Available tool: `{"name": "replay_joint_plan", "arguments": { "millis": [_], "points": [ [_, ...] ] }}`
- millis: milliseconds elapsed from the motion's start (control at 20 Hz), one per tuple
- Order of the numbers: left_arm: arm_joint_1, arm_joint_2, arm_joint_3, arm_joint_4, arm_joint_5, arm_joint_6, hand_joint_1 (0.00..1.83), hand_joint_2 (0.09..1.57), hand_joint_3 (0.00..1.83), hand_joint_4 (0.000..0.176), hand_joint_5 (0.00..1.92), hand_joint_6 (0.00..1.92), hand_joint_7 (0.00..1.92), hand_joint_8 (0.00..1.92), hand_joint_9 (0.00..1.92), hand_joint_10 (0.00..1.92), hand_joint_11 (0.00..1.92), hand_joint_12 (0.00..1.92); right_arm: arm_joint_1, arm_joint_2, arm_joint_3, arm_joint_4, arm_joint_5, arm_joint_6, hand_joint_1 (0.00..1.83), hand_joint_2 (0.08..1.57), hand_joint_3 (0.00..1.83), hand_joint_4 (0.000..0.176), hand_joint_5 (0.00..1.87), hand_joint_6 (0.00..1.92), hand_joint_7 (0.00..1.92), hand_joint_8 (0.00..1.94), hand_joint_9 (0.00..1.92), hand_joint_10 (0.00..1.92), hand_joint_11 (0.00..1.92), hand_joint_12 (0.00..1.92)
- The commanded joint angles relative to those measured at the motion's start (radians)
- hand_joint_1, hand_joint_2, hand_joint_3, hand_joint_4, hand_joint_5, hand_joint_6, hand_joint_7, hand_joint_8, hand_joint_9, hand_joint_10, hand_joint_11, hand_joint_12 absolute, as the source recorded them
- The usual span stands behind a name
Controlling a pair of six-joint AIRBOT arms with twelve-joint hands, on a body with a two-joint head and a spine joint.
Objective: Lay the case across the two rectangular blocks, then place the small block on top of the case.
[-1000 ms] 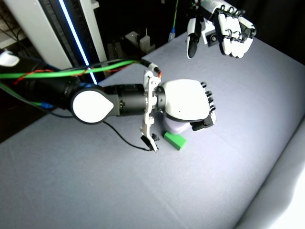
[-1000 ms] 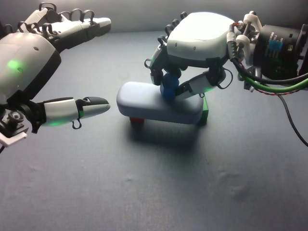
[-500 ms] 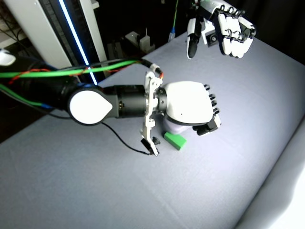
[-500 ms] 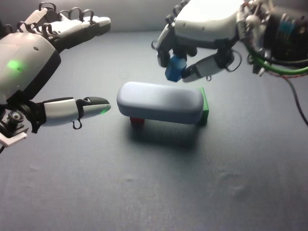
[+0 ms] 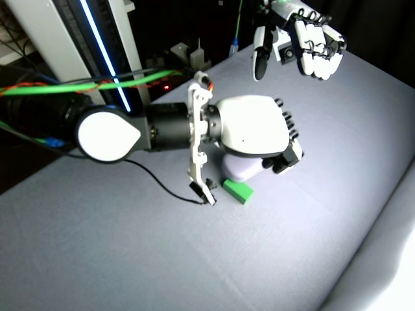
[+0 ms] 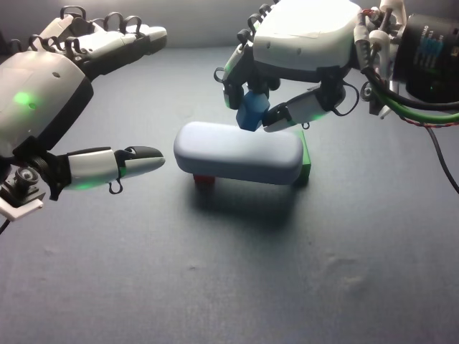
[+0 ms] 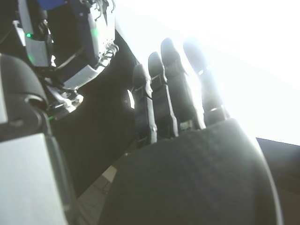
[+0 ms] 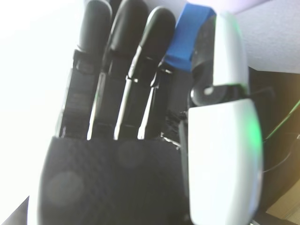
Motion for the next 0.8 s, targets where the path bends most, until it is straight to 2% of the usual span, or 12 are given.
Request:
{"name": "replay_joint_plan", "arguments": {
  "millis": [0, 50, 100, 150, 250, 300, 350, 400, 450, 500, 600, 750],
  "points": [
    [-0.007, -0.001, 0.0, 0.013, -0.126, -0.006, 1.03, 0.91, 0.0, 0.0, 0.41, 0.0, 0.41, 0.0, 0.45, 0.0, 0.0, 1.15, 0.012, 0.006, -0.004, 0.034, 0.092, -0.003, 1.37, 1.04, 0.0, 0.0, 1.04, 0.91, 1.22, 0.46, 1.09, 0.93, 0.8, 1.26],
    [-0.006, -0.001, 0.0, 0.013, -0.126, -0.006, 1.01, 0.9, 0.0, 0.0, 0.41, 0.0, 0.42, 0.0, 0.46, 0.0, 0.0, 1.2, 0.012, 0.006, -0.008, 0.034, 0.096, -0.003, 1.26, 1.05, 0.0, 0.0, 1.09, 0.76, 1.15, 0.81, 1.1, 0.97, 0.9, 1.48],
    [-0.006, -0.001, 0.0, 0.013, -0.126, -0.006, 1.02, 0.9, 0.0, 0.0, 0.41, 0.0, 0.43, 0.01, 0.46, 0.0, 0.0, 1.2, 0.012, 0.006, -0.008, 0.033, 0.097, -0.003, 1.26, 1.07, 0.0, 0.0, 1.06, 0.76, 1.09, 0.96, 1.08, 1.11, 0.94, 1.56],
    [-0.006, -0.001, 0.0, 0.013, -0.127, -0.006, 1.02, 0.9, 0.0, 0.0, 0.41, 0.0, 0.43, 0.01, 0.46, 0.0, 0.0, 1.2, 0.012, 0.006, -0.008, 0.032, 0.097, -0.003, 1.26, 1.07, 0.0, 0.0, 1.06, 0.76, 1.09, 0.96, 1.08, 1.11, 0.94, 1.56],
    [-0.006, -0.001, 0.0, 0.013, -0.127, -0.006, 1.02, 0.9, 0.0, 0.0, 0.42, 0.0, 0.44, 0.01, 0.46, 0.0, 0.0, 1.18, 0.012, 0.006, -0.005, 0.032, 0.096, -0.003, 1.26, 1.1, 0.0, 0.0, 1.01, 0.79, 1.02, 1.15, 1.03, 1.27, 0.94, 1.6],
    [-0.005, -0.001, 0.0, 0.013, -0.127, -0.007, 1.02, 0.9, 0.0, 0.0, 0.42, 0.0, 0.44, 0.01, 0.46, 0.0, 0.0, 1.18, 0.011, 0.006, -0.002, 0.032, 0.095, -0.003, 1.26, 1.1, 0.0, 0.0, 1.01, 0.79, 1.02, 1.15, 1.03, 1.27, 0.94, 1.6],
    [-0.005, -0.001, 0.0, 0.013, -0.129, -0.008, 1.01, 0.9, 0.0, 0.0, 0.43, 0.0, 0.46, 0.01, 0.47, 0.01, 0.0, 1.21, 0.007, 0.004, 0.003, 0.033, 0.088, -0.002, 1.39, 1.07, 0.0, 0.0, 1.0, 0.74, 1.06, 0.86, 1.07, 1.16, 0.9, 1.44],
    [-0.005, -0.001, 0.0, 0.013, -0.13, -0.008, 1.01, 0.9, 0.0, 0.0, 0.43, 0.0, 0.46, 0.01, 0.47, 0.01, 0.0, 1.25, 0.006, 0.003, 0.004, 0.033, 0.088, -0.002, 1.39, 1.06, 0.0, 0.0, 1.02, 0.74, 1.09, 0.79, 1.1, 1.09, 0.89, 1.38],
    [-0.005, -0.001, 0.0, 0.013, -0.132, -0.008, 1.02, 0.9, 0.0, 0.0, 0.44, 0.0, 0.47, 0.01, 0.48, 0.01, 0.0, 1.26, 0.003, 0.001, 0.006, 0.033, 0.085, -0.002, 1.39, 1.06, 0.0, 0.0, 1.05, 0.69, 1.09, 0.8, 1.09, 1.1, 0.87, 1.4],
    [-0.005, 0.0, 0.0, 0.013, -0.135, -0.008, 1.0, 0.91, 0.0, 0.0, 0.45, 0.0, 0.49, 0.01, 0.51, 0.02, 0.0, 1.35, -0.001, -0.002, 0.009, 0.034, 0.083, -0.001, 1.3, 1.07, 0.0, 0.0, 1.06, 0.69, 1.09, 0.98, 1.05, 1.11, 0.89, 1.5],
    [-0.005, 0.0, -0.001, 0.013, -0.137, -0.008, 0.99, 0.92, 0.01, 0.0, 0.44, 0.0, 0.49, 0.01, 0.53, 0.03, 0.01, 1.4, -0.006, -0.004, 0.011, 0.037, 0.08, -0.001, 1.27, 1.08, 0.0, 0.0, 1.03, 0.76, 1.08, 1.03, 1.03, 1.13, 0.88, 1.54],
    [-0.005, 0.0, -0.001, 0.013, -0.139, -0.008, 1.03, 0.95, 0.01, 0.0, 0.45, 0.0, 0.46, 0.0, 0.5, 0.01, 0.0, 1.34, -0.013, -0.005, 0.013, 0.039, 0.079, 0.004, 1.25, 1.06, 0.0, 0.0, 1.03, 0.89, 1.19, 0.68, 1.13, 0.73, 0.9, 1.24]
  ]
}}
